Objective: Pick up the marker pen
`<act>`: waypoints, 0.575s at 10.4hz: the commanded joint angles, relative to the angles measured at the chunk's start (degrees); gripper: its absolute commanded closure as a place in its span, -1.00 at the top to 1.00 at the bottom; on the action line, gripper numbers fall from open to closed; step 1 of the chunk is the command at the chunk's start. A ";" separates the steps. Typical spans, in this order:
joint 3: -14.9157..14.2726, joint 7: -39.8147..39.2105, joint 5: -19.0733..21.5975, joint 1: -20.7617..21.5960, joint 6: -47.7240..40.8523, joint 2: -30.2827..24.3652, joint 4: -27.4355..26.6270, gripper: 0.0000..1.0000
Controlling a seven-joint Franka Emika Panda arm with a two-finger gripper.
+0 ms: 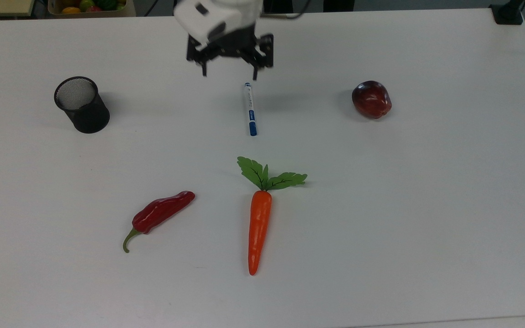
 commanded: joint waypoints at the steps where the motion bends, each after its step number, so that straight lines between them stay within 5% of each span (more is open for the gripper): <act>1: -0.38 -0.73 -0.59 -2.55 -4.19 -6.92 -1.75 1.00; 6: -0.55 -7.06 0.55 -5.98 -13.34 -10.45 2.19 1.00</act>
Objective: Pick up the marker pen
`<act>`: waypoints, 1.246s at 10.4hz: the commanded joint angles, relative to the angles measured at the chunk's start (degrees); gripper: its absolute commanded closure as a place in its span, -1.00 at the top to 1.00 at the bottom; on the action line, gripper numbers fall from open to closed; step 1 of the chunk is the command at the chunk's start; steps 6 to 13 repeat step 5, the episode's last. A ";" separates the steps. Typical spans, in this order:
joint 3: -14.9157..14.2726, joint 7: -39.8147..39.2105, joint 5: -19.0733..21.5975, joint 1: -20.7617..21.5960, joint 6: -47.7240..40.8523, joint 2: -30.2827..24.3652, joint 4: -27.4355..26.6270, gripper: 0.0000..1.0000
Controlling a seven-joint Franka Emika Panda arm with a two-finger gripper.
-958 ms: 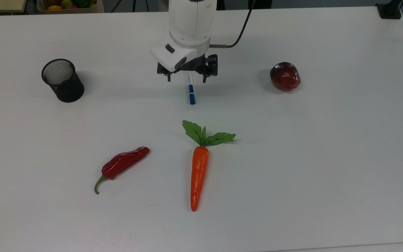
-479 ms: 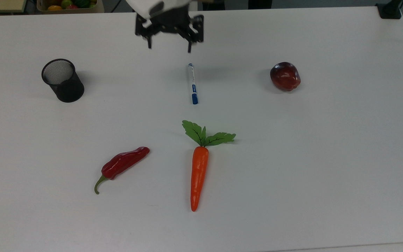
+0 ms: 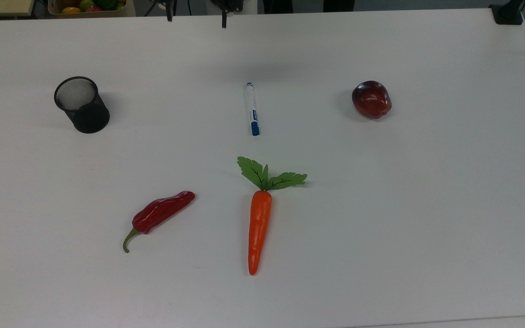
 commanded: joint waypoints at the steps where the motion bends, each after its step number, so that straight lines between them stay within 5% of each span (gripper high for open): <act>1: -0.34 -2.70 0.55 -1.80 -3.89 -1.44 2.20 1.00; 13: -0.26 -2.70 0.55 -1.80 -3.99 -0.83 2.90 1.00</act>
